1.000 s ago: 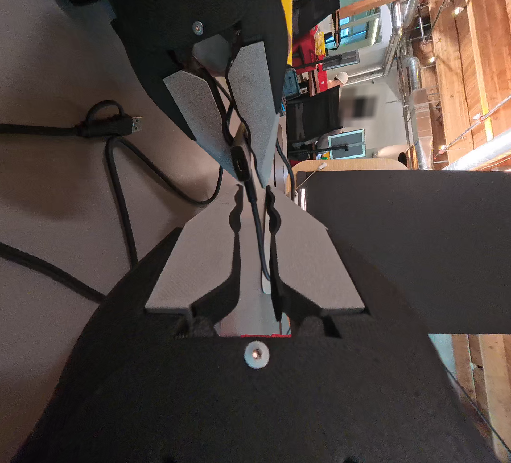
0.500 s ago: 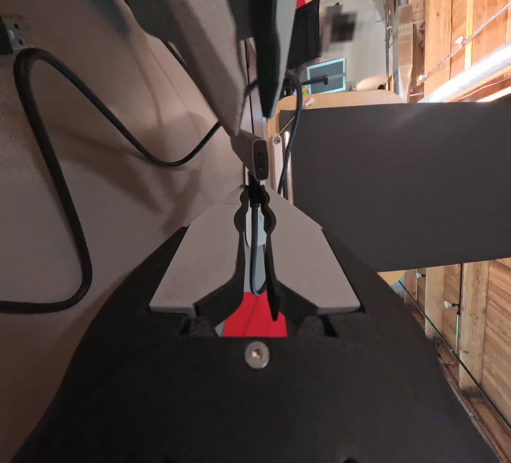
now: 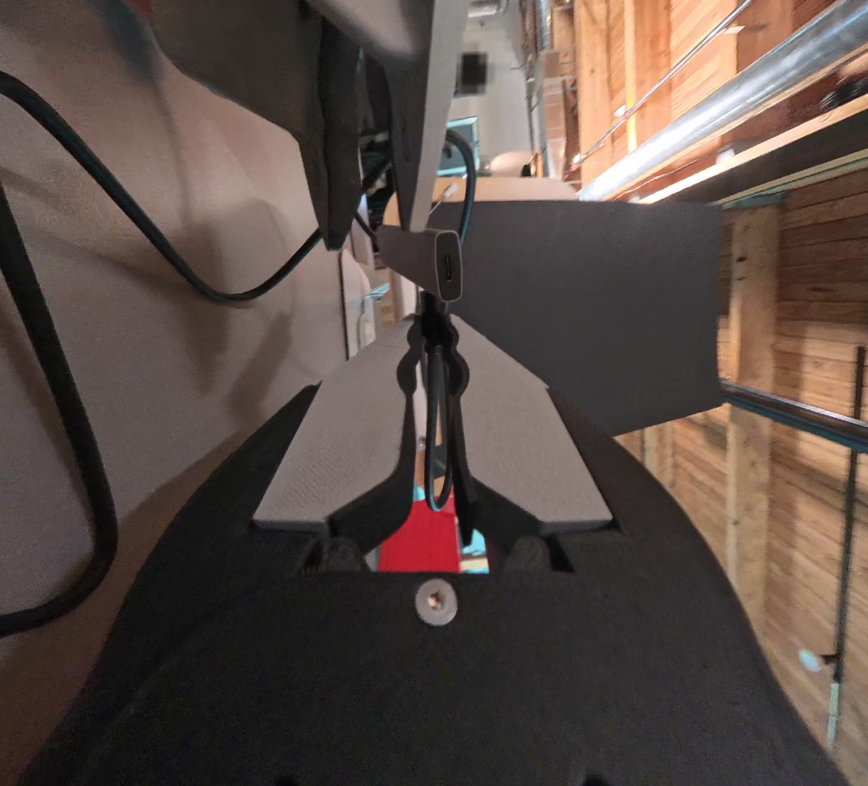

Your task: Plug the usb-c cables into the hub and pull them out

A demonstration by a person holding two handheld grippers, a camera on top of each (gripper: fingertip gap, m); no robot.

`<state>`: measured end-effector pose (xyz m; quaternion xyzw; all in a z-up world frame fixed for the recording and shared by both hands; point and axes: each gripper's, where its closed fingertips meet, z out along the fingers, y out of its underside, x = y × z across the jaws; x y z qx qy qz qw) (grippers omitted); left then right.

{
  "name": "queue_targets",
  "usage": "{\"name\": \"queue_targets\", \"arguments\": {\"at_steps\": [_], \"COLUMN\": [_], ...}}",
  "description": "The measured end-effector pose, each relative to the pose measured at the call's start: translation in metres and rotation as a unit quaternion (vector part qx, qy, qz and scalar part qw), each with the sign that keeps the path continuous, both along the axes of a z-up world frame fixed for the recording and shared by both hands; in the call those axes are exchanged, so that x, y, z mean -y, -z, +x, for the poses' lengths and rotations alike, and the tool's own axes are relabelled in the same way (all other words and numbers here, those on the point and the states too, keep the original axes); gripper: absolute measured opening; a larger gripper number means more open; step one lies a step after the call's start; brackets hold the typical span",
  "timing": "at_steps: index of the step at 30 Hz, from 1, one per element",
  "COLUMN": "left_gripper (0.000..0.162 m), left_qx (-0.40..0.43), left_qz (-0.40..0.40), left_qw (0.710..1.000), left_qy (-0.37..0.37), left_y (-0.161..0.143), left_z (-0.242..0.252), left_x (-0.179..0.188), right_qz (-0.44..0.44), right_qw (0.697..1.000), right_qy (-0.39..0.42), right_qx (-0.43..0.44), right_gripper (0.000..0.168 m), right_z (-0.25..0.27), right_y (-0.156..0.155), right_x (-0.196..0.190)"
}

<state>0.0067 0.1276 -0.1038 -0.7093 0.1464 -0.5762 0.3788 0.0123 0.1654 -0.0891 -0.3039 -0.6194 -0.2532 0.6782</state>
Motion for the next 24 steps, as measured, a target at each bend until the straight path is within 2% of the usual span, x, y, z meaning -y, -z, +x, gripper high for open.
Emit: {"name": "queue_targets", "arguments": {"at_steps": [6,7,8,9,12,19,24], "left_gripper": [0.036,0.039,0.049,0.050,0.038,0.039,0.020], "left_qx": [0.057,0.067,0.090,0.111,0.073,0.096,0.052], "left_qz": [-0.008,-0.007,-0.007,-0.013,-0.009,-0.014,0.013], "left_qw": [0.998,0.997,0.996,0.993,0.997,0.995,0.998], "left_qy": [0.024,0.024,0.026,0.025,-0.002,-0.026,-0.031], "left_y": [-0.012,-0.015,-0.021,-0.026,-0.016,-0.017,-0.010], "left_z": [0.005,0.004,0.002,-0.001,-0.003,-0.005,-0.003], "left_x": [0.006,0.006,0.007,0.006,-0.002,-0.011,-0.011], "right_qz": [0.066,0.065,0.062,0.063,0.058,0.090,0.093], "right_qw": [0.998,0.998,0.998,0.998,0.998,0.994,0.992], "right_qy": [-0.005,-0.006,-0.004,-0.004,-0.017,-0.062,-0.073], "right_qx": [0.015,0.017,0.023,0.025,0.025,0.030,0.039], "right_gripper": [0.006,0.006,0.006,0.006,0.006,0.005,0.004], "right_z": [-0.007,-0.007,-0.007,-0.006,-0.008,-0.019,-0.020], "right_y": [-0.006,-0.005,-0.003,-0.001,0.001,0.003,0.007], "right_x": [0.004,0.004,0.002,0.002,0.006,0.023,0.021]}}
